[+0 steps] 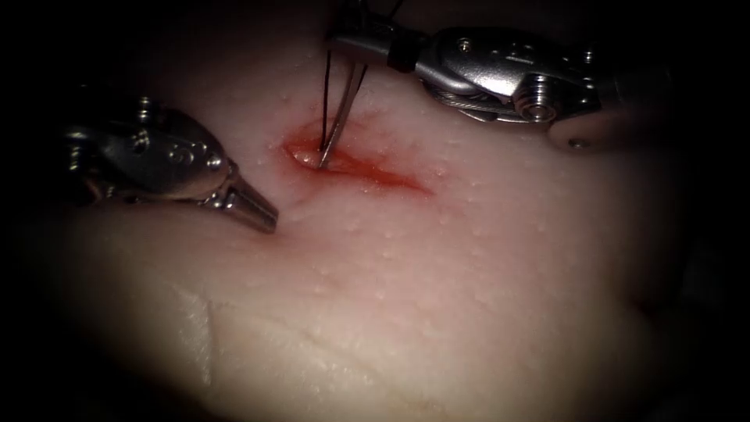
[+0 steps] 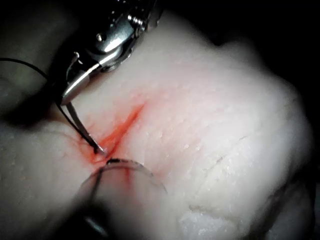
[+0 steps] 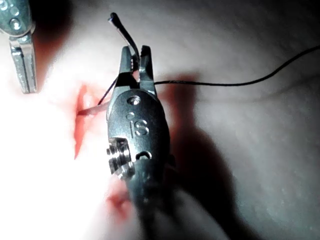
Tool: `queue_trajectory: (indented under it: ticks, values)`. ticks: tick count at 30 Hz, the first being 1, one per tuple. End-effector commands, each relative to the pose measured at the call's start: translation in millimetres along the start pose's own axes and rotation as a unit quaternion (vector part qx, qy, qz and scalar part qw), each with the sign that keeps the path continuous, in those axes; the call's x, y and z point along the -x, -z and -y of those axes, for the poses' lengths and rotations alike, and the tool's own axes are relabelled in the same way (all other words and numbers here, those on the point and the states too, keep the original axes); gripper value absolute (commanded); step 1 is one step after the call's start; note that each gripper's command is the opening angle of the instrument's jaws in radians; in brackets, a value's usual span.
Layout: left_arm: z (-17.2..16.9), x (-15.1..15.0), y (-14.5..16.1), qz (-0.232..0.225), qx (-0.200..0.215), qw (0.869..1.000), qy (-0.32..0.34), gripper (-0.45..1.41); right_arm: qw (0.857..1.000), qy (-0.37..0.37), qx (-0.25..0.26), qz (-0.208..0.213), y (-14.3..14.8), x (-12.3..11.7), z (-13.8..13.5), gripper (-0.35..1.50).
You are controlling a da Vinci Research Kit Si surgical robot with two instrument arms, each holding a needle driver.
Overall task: Wound Closure
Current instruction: Right hand throws needle through skin below incision
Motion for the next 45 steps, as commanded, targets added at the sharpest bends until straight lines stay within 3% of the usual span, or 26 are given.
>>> queue_trajectory:
  ticks: [1, 16, 32, 45]
  values:
    - [-0.6, 0.1, -1.0, -0.003, 0.001, 1.000, 0.000, -0.33, 1.000, -0.007, -0.001, -0.001, -0.5, 0.6, 0.6, -0.35]
    - [-0.2, 0.3, -1.8, -0.018, -0.009, 1.000, 0.000, -0.40, 0.998, -0.065, -0.007, -0.007, 0.0, 0.5, 0.4, -0.35]
    - [0.0, 0.9, -1.8, -0.023, -0.012, 1.000, -0.002, -0.40, 0.997, -0.063, -0.030, 0.025, 2.0, 1.1, 0.6, -0.35]
    - [0.2, 0.5, -2.0, -0.031, -0.016, 0.999, 0.001, -0.43, 0.995, -0.090, -0.040, 0.019, 0.6, 1.2, 1.0, -0.35]
